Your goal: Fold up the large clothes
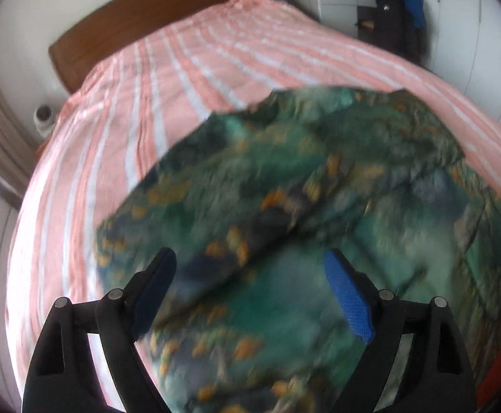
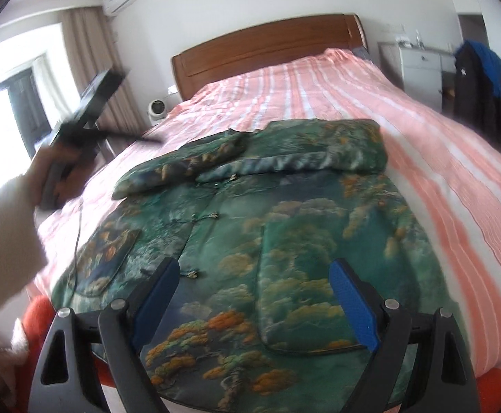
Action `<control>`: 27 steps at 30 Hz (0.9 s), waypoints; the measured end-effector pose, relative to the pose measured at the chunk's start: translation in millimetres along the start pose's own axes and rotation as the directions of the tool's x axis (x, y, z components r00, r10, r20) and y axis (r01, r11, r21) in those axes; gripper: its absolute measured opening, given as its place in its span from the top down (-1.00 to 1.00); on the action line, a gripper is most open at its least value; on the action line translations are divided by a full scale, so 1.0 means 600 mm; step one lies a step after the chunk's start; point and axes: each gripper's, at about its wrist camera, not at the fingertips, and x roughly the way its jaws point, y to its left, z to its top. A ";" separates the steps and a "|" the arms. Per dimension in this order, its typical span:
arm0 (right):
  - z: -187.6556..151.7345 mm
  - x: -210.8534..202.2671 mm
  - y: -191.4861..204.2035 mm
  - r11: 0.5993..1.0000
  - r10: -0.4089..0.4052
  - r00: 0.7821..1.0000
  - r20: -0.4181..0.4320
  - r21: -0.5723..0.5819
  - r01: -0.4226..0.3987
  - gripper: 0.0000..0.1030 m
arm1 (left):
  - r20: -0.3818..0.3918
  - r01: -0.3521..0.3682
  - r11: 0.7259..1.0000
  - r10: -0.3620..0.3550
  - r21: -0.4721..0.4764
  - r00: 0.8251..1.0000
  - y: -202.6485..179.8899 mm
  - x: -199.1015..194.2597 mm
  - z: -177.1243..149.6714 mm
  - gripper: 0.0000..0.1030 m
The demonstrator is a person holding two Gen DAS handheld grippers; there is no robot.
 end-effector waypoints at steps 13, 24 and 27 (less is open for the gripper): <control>0.262 0.374 -0.018 0.864 0.382 0.883 -0.272 0.444 -0.237 -0.65 | 0.023 -0.161 0.940 0.176 -0.301 0.984 0.165 -0.191 -0.289 -0.85; 0.302 0.393 0.065 0.955 0.172 0.967 -0.188 0.273 -0.117 0.76 | -0.036 -0.177 0.903 0.177 -0.391 0.984 0.175 -0.171 -0.406 -0.85; 0.271 0.414 0.062 0.984 0.005 0.959 -0.282 0.173 0.045 0.76 | -0.037 -0.156 0.908 0.153 -0.388 0.987 0.169 -0.140 -0.383 -0.85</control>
